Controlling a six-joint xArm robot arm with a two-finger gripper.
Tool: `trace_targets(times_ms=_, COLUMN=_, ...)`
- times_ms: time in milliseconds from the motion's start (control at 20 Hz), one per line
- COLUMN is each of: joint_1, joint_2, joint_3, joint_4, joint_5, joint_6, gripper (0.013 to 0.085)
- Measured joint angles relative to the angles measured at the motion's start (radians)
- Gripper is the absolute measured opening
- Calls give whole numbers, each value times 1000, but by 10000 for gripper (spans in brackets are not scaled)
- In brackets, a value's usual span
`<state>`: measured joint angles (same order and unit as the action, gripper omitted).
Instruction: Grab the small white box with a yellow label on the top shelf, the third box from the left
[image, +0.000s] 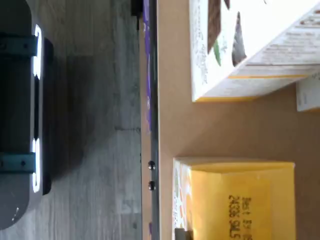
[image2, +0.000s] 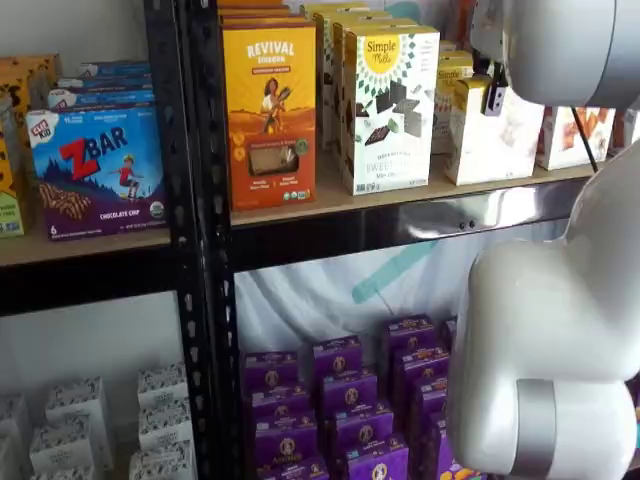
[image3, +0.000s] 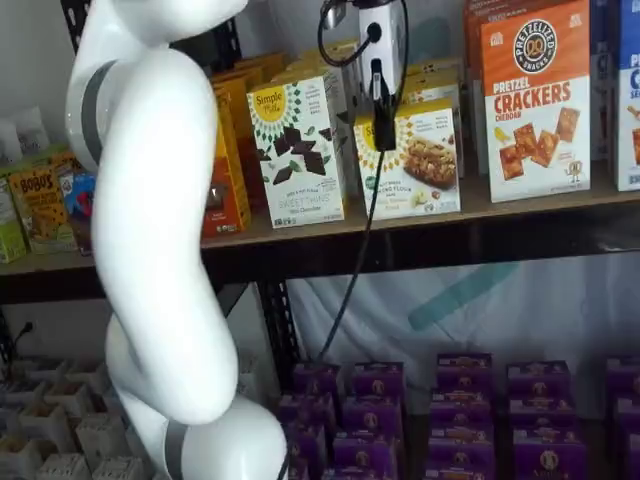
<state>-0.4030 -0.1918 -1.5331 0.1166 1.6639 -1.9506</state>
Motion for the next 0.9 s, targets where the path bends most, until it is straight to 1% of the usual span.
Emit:
trace_targets(times_ms=350, joint_1=-3, joint_2=-36, joint_3=20, joint_4=7, joint_5=32, joint_6=1, gripper=370)
trace_targets(times_ms=900, joint_1=-16, joint_2=-150, joint_3=95, joint_4=9, joint_5=110, joint_6=-5, gripper=370)
